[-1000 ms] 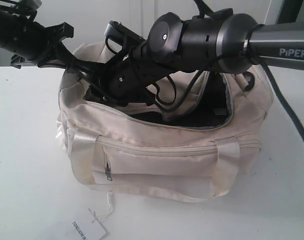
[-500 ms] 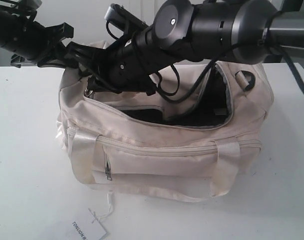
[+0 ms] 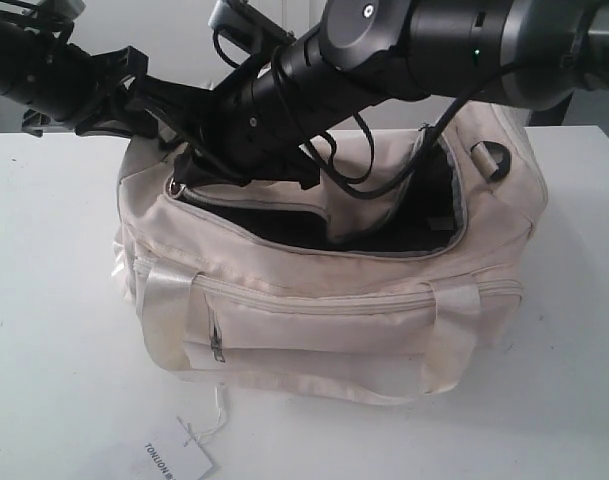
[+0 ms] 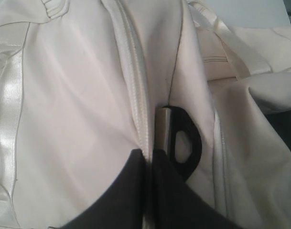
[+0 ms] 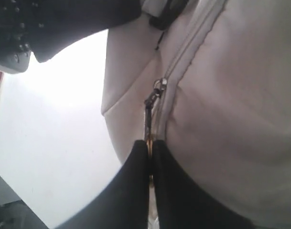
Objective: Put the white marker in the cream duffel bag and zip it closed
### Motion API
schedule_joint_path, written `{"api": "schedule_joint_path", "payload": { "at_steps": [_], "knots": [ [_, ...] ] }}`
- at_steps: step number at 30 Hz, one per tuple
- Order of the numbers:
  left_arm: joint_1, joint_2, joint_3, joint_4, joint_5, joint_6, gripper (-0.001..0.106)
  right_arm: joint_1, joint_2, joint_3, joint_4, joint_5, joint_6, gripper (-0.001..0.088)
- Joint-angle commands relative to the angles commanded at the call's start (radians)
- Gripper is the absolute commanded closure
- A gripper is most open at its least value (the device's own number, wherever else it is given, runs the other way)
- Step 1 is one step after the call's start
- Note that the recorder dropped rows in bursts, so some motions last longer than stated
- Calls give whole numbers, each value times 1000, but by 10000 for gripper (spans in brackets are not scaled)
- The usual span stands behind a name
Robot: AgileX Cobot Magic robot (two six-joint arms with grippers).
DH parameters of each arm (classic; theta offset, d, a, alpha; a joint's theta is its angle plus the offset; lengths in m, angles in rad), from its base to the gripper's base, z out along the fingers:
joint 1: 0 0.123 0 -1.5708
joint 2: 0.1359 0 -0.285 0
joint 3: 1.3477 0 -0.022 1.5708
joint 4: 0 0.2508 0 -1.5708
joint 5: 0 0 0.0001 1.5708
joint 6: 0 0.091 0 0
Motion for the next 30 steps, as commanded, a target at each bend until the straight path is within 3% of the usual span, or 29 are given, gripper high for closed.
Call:
{"api": "schedule_joint_path", "payload": {
  "at_steps": [16, 30],
  "knots": [
    [0, 0, 0, 0, 0, 0, 1053, 0, -29, 0, -7, 86, -95, 868],
    [0, 0, 0, -5, -18, -4, 1053, 0, -29, 0, -11, 271, -259, 868]
  ]
}}
